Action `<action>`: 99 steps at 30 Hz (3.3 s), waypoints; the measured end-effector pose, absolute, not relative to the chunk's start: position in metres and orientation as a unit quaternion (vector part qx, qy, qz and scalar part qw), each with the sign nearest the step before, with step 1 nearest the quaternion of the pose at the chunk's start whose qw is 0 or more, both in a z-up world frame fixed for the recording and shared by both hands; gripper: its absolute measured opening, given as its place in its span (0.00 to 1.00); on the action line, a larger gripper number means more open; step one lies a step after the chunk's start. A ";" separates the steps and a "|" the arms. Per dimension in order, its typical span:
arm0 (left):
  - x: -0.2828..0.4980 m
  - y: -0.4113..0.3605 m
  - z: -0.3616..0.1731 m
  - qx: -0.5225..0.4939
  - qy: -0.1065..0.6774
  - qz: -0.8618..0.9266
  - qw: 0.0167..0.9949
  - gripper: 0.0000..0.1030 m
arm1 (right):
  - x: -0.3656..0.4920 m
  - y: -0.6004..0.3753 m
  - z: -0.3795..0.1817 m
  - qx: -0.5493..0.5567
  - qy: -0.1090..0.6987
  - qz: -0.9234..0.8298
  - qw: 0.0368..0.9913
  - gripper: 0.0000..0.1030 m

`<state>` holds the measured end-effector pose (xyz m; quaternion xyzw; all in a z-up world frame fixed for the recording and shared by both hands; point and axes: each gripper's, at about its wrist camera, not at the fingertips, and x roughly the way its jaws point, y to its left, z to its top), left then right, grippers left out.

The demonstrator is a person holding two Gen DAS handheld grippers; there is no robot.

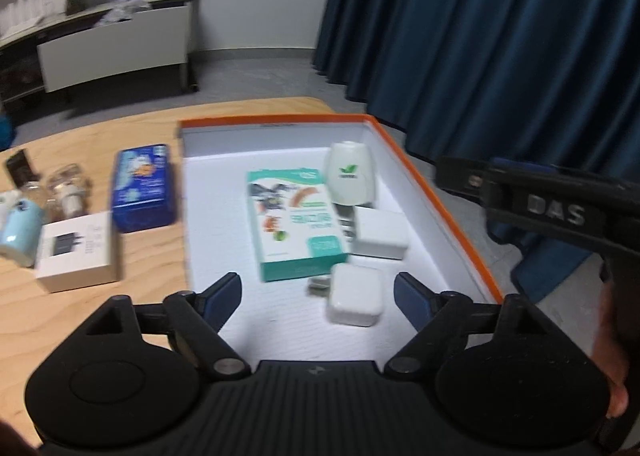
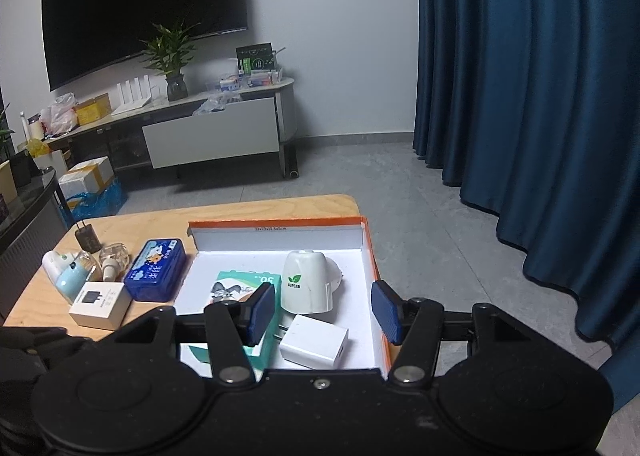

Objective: Organize rigid objects
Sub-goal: 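Lower both chargers into the white box and open both tools, then withdraw both tools from the box toward the remaining items on the table, then close the left tool on the white SUPERB device while the right tool approaches the UGREEN charger box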

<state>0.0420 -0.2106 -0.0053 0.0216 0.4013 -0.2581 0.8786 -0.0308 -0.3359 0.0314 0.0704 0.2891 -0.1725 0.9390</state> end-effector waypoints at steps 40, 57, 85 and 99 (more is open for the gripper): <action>0.053 -0.022 0.007 -0.046 0.396 -0.050 0.916 0.96 | 0.032 -0.181 0.012 0.053 0.339 -0.022 0.939 0.79; 0.074 0.023 -0.006 -0.071 0.401 -0.008 0.913 0.96 | 0.057 -0.162 -0.006 0.052 0.363 -0.001 0.930 0.79; 0.176 0.018 -0.046 0.070 0.362 -0.111 0.923 1.00 | 0.079 -0.172 -0.017 0.054 0.379 -0.016 0.924 0.80; 0.194 0.013 -0.063 0.057 0.344 -0.148 0.926 0.76 | 0.113 -0.162 -0.035 0.085 0.400 -0.002 0.912 0.80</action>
